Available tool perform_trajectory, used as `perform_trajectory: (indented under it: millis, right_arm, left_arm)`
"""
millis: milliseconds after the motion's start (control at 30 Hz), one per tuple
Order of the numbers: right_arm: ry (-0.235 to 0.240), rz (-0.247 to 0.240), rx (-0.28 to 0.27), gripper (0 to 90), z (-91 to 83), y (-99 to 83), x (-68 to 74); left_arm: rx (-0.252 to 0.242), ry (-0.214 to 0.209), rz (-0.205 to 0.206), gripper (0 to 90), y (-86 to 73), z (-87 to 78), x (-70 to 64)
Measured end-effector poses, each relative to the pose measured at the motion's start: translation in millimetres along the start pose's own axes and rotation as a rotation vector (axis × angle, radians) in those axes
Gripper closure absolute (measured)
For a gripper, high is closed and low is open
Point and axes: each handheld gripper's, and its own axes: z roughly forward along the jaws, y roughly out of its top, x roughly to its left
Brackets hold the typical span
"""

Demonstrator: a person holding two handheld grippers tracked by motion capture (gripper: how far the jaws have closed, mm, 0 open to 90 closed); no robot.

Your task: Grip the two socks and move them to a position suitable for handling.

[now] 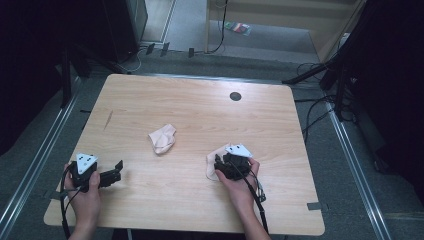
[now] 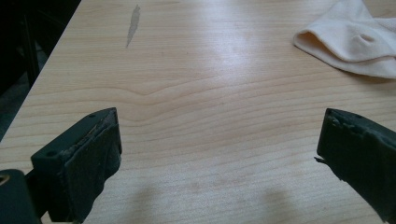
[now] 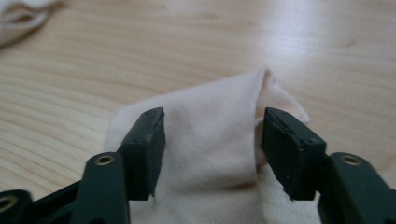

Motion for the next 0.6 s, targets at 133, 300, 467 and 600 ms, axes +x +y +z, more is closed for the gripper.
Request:
perform_trajectory:
  millis: [133, 300, 467, 600]
  right_arm:
    - [-0.018, -0.004, 0.003, 55.2, 3.0, -5.5, -1.9]
    - [-0.050, -0.016, -0.013, 80.9, 2.2, -7.0, -9.1]
    - [-0.031, -0.001, -0.026, 84.0, -1.6, -5.4, -14.4]
    - [-0.007, -0.021, -0.063, 84.1, -14.5, -3.0, -13.8]
  left_arm:
    - [0.003, 0.001, 0.000, 0.1, 0.1, 0.0, -0.2]
    - [0.003, 0.002, 0.000, 0.1, 0.1, 0.0, -0.1]
    - [-0.015, 0.007, -0.012, 0.1, -0.6, -1.3, 0.3]
    - [-0.005, 0.016, -0.010, 0.1, 0.0, -0.6, 0.3]
